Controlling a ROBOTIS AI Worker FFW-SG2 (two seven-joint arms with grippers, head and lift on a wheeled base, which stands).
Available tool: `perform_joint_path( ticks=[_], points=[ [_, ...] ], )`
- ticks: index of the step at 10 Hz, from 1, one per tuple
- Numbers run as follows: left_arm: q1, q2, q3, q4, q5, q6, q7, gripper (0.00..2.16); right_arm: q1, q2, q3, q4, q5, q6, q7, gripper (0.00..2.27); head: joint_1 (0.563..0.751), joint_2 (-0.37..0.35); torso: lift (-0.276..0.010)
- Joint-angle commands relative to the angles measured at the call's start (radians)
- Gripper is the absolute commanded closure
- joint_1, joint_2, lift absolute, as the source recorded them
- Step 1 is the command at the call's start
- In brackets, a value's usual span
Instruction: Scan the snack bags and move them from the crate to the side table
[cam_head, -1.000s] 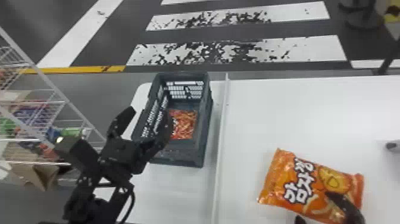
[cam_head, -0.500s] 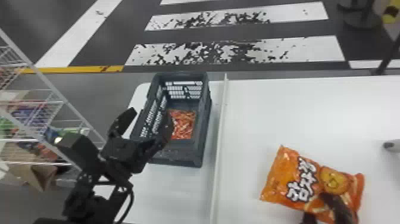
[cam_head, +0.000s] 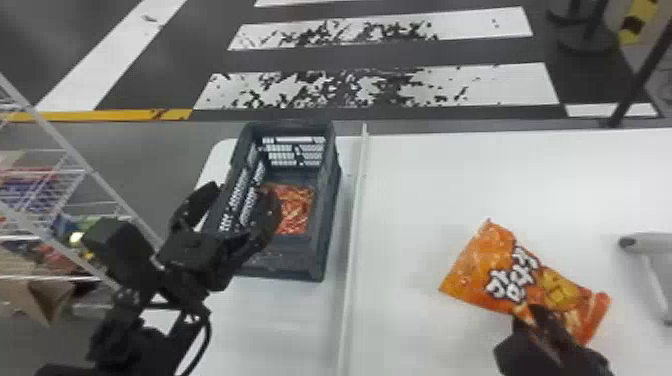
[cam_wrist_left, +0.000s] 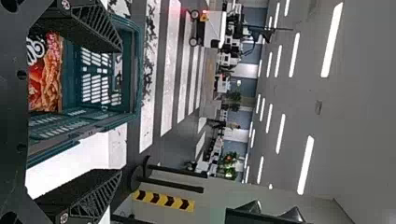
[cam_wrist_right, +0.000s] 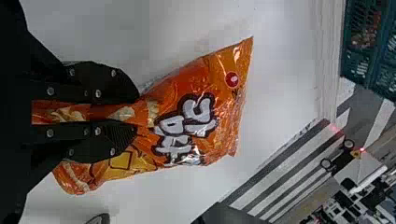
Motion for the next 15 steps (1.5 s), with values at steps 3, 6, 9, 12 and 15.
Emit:
perform_joint_path(
  ticks=[3, 6, 9, 12, 15],
  points=[
    [0.000, -0.002, -0.017, -0.007, -0.017, 0.008, 0.008, 0.08, 0.036, 0.058, -0.319, -0.193, -0.433, 0.027, 0.158, 2.24, 0.695, 0.137, -0.087],
    [-0.005, -0.002, -0.031, -0.010, -0.032, 0.011, 0.028, 0.08, 0.036, 0.210, -0.534, -0.230, -0.770, 0.070, 0.263, 2.24, 0.695, 0.157, -0.087],
    [-0.009, 0.000, -0.042, -0.020, -0.043, 0.048, 0.031, 0.08, 0.016, 0.386, -0.788, -0.196, -1.117, 0.260, 0.352, 2.24, 0.695, 0.184, -0.087],
    [-0.011, 0.003, -0.042, -0.045, -0.051, 0.094, 0.035, 0.08, -0.026, 0.435, -0.926, -0.051, -1.277, 0.392, 0.373, 2.24, 0.695, 0.167, -0.087],
    [-0.011, 0.009, -0.051, -0.046, -0.051, 0.097, 0.034, 0.08, -0.041, 0.438, -0.963, 0.018, -1.231, 0.395, 0.367, 2.24, 0.695, 0.117, -0.087]
  ],
)
